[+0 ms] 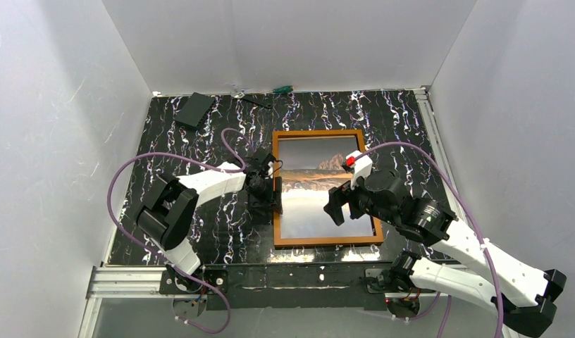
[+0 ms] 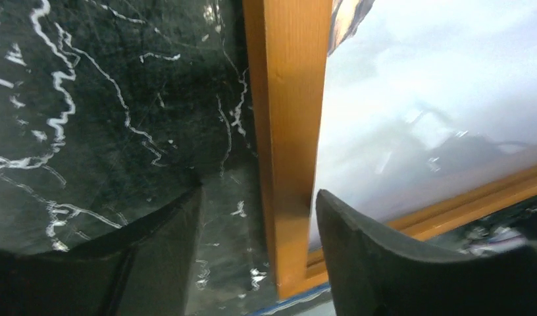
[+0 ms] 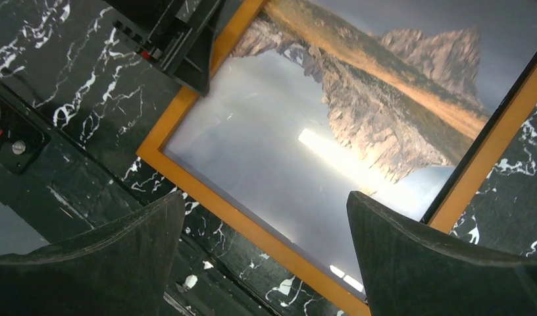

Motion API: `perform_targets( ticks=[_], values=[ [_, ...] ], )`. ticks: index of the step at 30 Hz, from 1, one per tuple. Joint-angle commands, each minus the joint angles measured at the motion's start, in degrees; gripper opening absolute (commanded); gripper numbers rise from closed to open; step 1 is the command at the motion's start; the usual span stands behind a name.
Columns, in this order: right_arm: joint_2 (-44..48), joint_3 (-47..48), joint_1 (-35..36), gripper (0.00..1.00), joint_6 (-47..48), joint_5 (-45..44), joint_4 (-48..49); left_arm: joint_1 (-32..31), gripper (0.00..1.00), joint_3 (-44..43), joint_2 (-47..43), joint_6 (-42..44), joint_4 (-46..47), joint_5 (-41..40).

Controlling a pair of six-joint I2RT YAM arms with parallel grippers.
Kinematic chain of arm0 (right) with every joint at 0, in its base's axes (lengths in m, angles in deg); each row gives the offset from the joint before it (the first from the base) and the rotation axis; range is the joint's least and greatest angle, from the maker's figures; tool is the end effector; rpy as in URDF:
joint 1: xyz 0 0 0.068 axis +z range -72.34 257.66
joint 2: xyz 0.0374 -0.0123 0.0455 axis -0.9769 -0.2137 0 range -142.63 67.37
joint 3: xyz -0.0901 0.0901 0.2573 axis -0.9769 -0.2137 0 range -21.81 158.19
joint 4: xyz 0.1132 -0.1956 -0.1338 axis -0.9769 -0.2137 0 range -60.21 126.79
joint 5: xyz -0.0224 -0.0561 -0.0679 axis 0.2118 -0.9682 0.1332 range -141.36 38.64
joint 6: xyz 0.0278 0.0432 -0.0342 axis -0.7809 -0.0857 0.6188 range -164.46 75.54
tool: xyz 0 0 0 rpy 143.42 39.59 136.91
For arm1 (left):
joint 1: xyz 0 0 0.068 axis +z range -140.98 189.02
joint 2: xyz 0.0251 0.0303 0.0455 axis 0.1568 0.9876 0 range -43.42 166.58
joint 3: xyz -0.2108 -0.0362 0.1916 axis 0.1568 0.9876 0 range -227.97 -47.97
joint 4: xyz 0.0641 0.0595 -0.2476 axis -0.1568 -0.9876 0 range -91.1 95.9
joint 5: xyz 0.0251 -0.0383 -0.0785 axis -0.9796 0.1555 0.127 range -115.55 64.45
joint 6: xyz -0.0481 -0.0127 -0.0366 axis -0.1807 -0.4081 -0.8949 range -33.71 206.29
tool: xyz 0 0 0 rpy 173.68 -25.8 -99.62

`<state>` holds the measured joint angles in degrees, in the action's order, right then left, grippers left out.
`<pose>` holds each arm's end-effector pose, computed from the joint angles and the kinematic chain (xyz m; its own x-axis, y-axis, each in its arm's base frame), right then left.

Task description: Take the photo out of the frame

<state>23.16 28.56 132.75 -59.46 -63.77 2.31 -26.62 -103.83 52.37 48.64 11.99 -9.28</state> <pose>0.1019 0.1286 0.3373 -0.4415 -0.1909 -0.8767 -0.5987 0.7904 0.1294 0.2964 -0.2286 0.2127 -0.8156 -0.1368 -0.5622 0.3160 0.7086 -0.6309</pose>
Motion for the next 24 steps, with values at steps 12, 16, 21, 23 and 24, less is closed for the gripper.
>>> perform_targets(
  ticks=[12,16,21,23,24],
  values=[
    [0.7,-3.1,-0.3,1.0,-6.4,-2.5,-0.4,-10.2,0.25,-12.9,6.2,7.5,-22.5,-22.9],
    [-0.9,-2.0,-0.3,1.0,-13.6,-11.3,-4.0,-10.9,0.12,-15.8,7.2,8.3,-25.3,-22.5],
    [-7.2,2.3,-8.7,1.0,-25.1,-14.9,-15.3,-11.1,0.0,-18.0,6.2,8.1,-26.8,-22.2],
    [-11.0,2.2,-16.0,1.0,-21.5,-10.7,-15.2,-11.0,0.0,-18.5,6.1,7.7,-26.8,-21.2],
    [-13.3,2.5,-19.5,1.0,-20.4,-9.4,-15.4,-11.1,0.0,-18.7,6.1,7.4,-26.8,-20.7]
  ],
)
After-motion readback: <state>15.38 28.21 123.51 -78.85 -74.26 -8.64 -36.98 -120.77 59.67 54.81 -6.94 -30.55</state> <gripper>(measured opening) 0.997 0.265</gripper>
